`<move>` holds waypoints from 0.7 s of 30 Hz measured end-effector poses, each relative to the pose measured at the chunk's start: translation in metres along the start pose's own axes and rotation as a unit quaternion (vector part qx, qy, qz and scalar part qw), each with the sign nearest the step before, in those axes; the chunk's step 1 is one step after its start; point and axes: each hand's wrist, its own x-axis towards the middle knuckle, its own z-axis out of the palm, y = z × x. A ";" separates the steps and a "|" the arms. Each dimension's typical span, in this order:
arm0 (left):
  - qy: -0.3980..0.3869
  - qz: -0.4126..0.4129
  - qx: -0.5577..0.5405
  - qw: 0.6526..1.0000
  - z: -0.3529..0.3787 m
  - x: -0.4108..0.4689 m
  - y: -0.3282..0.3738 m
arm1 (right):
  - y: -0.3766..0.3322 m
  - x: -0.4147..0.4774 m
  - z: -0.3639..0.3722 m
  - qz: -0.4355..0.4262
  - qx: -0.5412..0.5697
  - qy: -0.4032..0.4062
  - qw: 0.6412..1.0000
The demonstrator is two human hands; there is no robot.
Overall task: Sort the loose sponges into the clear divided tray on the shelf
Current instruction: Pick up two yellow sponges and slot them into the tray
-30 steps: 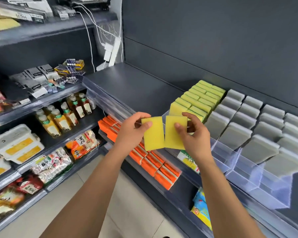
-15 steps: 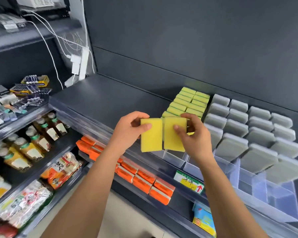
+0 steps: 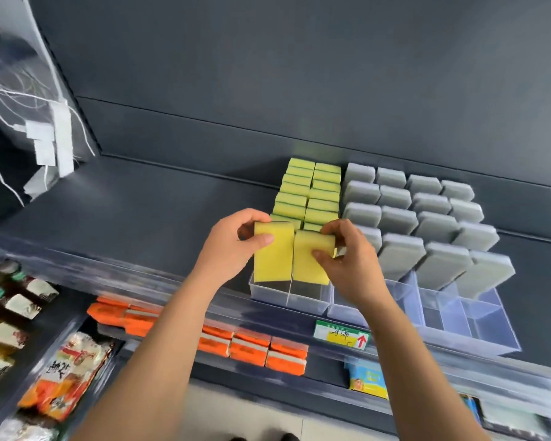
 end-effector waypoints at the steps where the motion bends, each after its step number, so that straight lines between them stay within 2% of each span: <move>1: -0.010 0.006 0.007 1.000 0.000 0.001 -0.001 | -0.001 -0.001 0.000 0.004 -0.011 0.007 1.000; 11: -0.066 0.086 0.078 0.991 0.004 0.003 -0.012 | -0.006 -0.024 0.011 0.027 -0.139 0.059 0.988; 21: -0.061 0.148 0.191 0.968 0.009 -0.005 -0.018 | 0.003 -0.031 0.020 0.014 -0.182 0.046 0.982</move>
